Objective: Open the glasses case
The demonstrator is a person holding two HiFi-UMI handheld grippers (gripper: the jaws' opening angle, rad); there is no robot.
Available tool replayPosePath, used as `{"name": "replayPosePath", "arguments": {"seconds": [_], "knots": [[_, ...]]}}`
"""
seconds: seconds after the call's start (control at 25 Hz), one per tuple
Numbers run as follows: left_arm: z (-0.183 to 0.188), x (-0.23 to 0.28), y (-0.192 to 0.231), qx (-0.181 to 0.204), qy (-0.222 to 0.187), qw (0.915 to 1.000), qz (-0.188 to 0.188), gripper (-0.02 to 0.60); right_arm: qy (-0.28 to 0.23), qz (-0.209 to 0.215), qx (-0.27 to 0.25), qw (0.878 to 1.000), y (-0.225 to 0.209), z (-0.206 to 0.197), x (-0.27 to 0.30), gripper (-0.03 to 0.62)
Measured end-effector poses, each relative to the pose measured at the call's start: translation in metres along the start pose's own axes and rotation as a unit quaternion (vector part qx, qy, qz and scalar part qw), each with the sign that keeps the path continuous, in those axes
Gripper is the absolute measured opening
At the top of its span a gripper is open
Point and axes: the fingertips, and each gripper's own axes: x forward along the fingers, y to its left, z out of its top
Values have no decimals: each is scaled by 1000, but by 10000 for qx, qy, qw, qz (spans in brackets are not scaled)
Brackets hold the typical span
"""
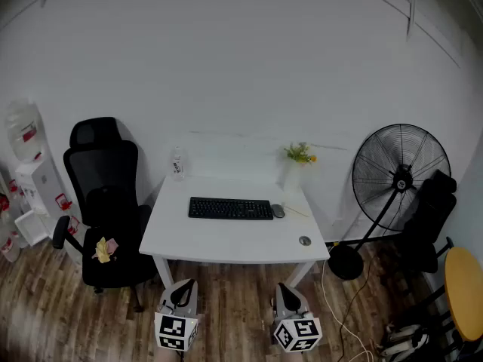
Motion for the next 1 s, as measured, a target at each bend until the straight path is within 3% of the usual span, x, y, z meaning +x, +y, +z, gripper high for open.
{"name": "replayPosePath", "arguments": {"seconds": [1.0], "knots": [[-15,6,6,-77,145,9999,-40,8,112,-118,-1,9999,8,-13,10,8]]}}
